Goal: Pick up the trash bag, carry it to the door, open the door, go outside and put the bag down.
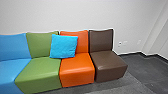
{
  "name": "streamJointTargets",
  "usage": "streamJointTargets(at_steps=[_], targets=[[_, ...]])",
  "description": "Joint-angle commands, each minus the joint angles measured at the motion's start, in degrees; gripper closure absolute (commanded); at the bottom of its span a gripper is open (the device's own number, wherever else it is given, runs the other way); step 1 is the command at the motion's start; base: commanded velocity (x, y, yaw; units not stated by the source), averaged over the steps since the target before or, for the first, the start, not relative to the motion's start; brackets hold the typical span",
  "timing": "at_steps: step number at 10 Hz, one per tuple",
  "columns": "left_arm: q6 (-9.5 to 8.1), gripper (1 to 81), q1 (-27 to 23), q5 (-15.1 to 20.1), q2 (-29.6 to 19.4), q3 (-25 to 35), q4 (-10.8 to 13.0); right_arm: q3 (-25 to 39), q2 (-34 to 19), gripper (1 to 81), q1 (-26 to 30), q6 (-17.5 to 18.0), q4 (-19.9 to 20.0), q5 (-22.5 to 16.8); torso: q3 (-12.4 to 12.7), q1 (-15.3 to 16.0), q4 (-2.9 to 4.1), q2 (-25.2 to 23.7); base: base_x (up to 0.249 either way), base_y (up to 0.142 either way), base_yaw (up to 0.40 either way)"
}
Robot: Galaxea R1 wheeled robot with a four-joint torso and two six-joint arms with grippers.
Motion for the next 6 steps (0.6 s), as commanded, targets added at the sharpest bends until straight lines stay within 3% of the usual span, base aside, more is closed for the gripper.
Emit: streamJointTargets(at_steps=[1, 2, 3, 6], targets=[[-0.35, 1.0, -6.74, 3.68, -1.12, 0.36, -1.18, 1.89, -0.11, 1.0, 8.62, 3.18, 4.88, -10.38, 0.00, 3.65, 0.00, -5.64, 0.000, 0.000, 0.000], [-0.35, 1.0, -6.74, 3.68, -1.03, 0.36, -1.27, 1.98, 0.07, 1.0, 8.97, 3.18, 5.14, -10.38, 0.00, 4.63, 0.00, -7.22, 0.000, 0.000, 0.000], [-0.44, 1.0, -6.74, 3.68, -0.94, 0.36, -1.27, 1.98, -0.02, 1.0, 8.79, 3.09, 5.14, -10.38, -4.12, 5.74, 0.00, -9.03, 0.000, 0.000, 0.000], [-0.44, 1.0, -6.74, 3.68, -0.68, 0.27, -1.27, 1.89, -0.37, 1.0, 8.62, 3.09, 5.14, -10.38, -8.28, 8.98, 0.00, -14.32, 0.000, 0.000, 0.000]])
